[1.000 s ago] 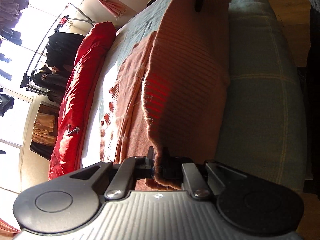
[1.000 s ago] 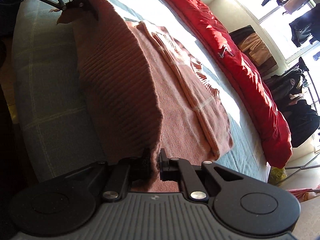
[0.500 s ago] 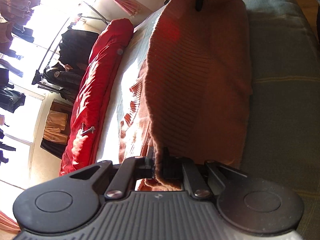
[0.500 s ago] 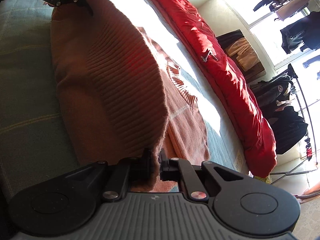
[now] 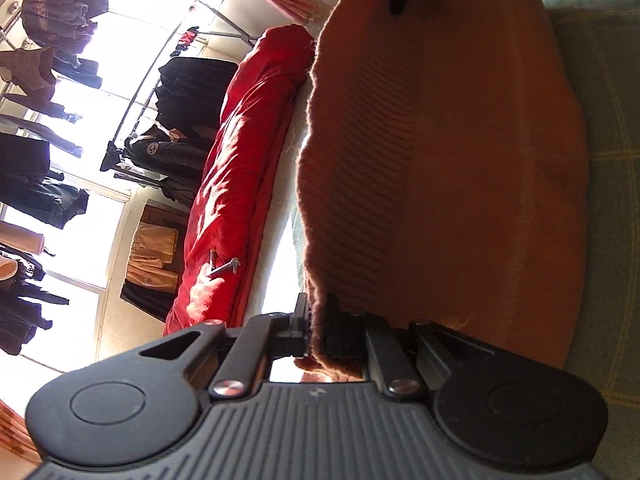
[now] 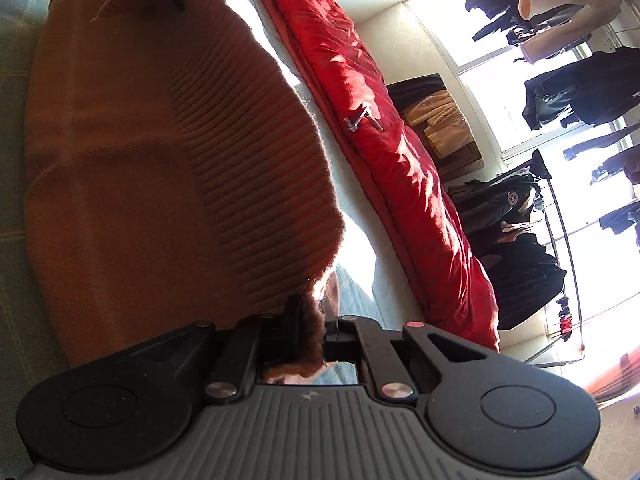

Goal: Fold clothes
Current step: 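Lift the hem with both grippers and fold it toward the collar, then lay the hem down beside the collar and open both grippers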

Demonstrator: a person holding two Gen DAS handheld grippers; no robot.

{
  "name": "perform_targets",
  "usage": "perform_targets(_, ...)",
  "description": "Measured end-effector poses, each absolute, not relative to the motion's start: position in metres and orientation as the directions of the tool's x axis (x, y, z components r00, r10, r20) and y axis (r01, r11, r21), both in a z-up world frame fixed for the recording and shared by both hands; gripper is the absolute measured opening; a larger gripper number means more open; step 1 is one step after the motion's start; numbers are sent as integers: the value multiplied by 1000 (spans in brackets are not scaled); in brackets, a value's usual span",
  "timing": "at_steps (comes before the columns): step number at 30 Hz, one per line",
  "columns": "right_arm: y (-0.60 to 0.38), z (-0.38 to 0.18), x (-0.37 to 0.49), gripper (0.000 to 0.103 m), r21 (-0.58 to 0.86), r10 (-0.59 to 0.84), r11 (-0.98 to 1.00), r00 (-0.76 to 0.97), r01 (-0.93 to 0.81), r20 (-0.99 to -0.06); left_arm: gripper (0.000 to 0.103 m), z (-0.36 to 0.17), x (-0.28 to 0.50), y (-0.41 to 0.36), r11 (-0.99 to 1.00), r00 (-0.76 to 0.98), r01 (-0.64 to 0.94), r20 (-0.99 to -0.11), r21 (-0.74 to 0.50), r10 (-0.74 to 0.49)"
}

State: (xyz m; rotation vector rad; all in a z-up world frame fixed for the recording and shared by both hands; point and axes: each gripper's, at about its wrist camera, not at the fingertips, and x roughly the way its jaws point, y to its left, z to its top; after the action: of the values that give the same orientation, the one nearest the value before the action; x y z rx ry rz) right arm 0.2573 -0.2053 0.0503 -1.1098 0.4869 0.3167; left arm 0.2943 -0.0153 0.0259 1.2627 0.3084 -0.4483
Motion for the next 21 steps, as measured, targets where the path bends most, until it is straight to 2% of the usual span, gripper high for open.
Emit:
perform_targets(10, -198, 30, 333, 10, -817, -41, 429, 896, -385, -443, 7, 15, 360, -19, 292, 883, 467, -456, 835, -109)
perform_targets(21, -195, 3, 390, 10, -764, -82, 503, 858, -403, -506, 11, -8, 411, -25, 337, 866, 487, -495, 806, -69)
